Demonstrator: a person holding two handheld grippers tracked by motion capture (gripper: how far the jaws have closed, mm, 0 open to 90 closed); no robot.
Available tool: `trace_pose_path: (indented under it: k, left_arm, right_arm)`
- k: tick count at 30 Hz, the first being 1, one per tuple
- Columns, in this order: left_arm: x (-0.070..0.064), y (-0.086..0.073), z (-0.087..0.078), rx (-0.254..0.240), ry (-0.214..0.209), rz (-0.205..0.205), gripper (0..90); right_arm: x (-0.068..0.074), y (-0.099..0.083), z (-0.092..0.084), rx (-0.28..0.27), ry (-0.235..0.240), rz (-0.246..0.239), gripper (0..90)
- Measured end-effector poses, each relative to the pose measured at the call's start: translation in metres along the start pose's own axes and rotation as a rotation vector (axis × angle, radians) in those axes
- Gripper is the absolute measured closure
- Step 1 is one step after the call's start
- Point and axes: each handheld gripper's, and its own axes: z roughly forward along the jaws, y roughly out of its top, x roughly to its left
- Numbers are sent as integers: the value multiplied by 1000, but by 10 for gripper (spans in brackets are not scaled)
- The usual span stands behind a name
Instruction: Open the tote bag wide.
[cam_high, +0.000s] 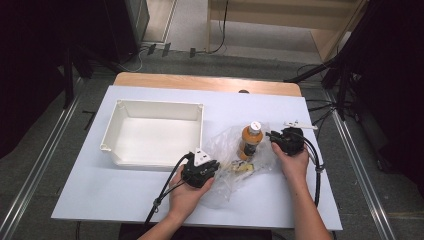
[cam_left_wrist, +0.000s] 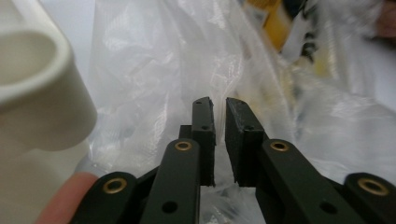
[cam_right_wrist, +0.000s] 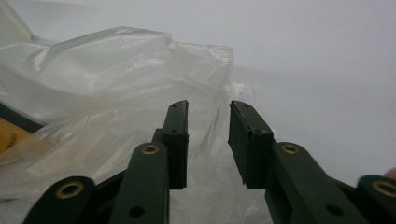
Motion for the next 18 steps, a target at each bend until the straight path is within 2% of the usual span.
trace_pose_path:
  k: [1,2,3,4,5,6,9,10,11,12,13,14,15,16,18]
  left_arm:
    - [0,0,0,0,0,0,792]
    - [2,-1,-5,-48,-34,-8,754]
    - [2,-1,-5,-48,-34,-8,716]
    - [2,-2,-9,-80,-38,-10,716]
    - [2,-2,-12,-103,-54,-8,623]
    - [1,-1,-13,-116,-61,-2,595]
    - [-1,-1,-17,-133,-81,20,501]
    - [-3,-1,-20,-140,-98,33,469]
    - [-4,-1,-21,-147,-110,41,469]
    - [-5,-1,-24,-150,-115,53,429]
    - [-7,-2,-28,-155,-107,63,328]
    - [-6,-1,-31,-156,-110,64,295]
    - [-6,-1,-31,-156,-110,64,257]
    - [-5,-1,-34,-162,-116,56,219]
    - [-3,0,-40,-168,-114,49,175]
  right_arm:
    - [0,0,0,0,0,0,695]
    - [3,2,-3,-14,1,-18,685]
    - [3,2,-3,-14,1,-18,685]
    - [4,3,-5,-22,-1,-29,668]
    - [8,5,-11,-43,-15,-62,636]
    - [9,5,-14,-52,-20,-68,625]
    - [9,7,-21,-83,-25,-83,652]
    - [9,9,-26,-96,-42,-83,649]
    - [9,9,-26,-96,-42,-83,649]
    - [9,10,-28,-101,-34,-77,637]
    - [9,11,-33,-108,-12,-73,559]
    - [9,11,-34,-108,-7,-73,522]
    - [9,11,-34,-108,-7,-73,522]
    - [10,13,-38,-102,6,-70,469]
    - [11,16,-40,-104,6,-73,442]
